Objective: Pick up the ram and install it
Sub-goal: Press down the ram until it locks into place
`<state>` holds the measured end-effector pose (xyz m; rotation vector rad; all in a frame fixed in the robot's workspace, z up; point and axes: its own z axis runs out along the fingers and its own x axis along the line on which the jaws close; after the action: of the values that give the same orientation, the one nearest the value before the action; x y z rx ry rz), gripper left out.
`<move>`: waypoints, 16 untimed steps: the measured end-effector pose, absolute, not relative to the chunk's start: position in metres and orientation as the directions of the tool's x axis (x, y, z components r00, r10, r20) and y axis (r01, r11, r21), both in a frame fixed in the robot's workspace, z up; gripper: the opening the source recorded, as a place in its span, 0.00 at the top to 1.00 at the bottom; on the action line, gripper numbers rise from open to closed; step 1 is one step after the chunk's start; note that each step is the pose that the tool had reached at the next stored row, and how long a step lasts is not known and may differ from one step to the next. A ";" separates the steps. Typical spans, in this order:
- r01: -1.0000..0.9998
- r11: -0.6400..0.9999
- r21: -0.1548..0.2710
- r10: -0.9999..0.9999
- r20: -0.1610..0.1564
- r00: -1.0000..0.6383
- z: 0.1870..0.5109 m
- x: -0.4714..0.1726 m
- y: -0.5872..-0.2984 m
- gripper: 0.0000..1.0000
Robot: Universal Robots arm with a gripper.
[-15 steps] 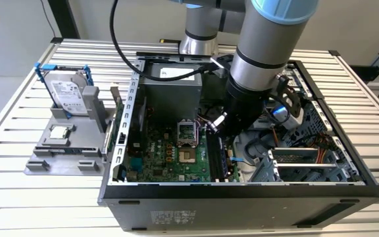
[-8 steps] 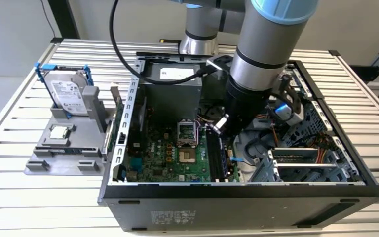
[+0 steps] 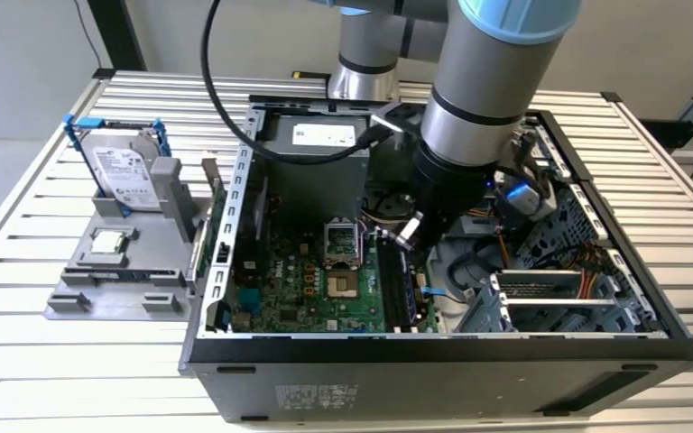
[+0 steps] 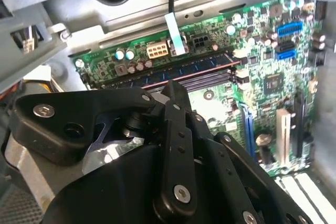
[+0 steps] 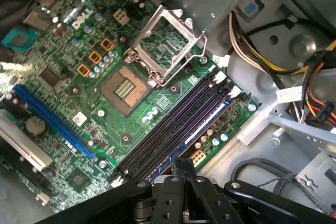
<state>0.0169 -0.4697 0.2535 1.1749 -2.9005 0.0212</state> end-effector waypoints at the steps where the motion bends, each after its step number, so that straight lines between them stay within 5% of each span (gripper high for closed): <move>1: -0.708 0.706 -0.008 -0.708 0.016 -0.706 0.254 0.017 -0.470 1.00; 16: -0.867 0.498 -0.007 -0.867 0.015 -0.498 0.253 0.017 -0.469 1.00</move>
<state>0.0169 -0.4695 0.2535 1.5699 -2.7104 0.0210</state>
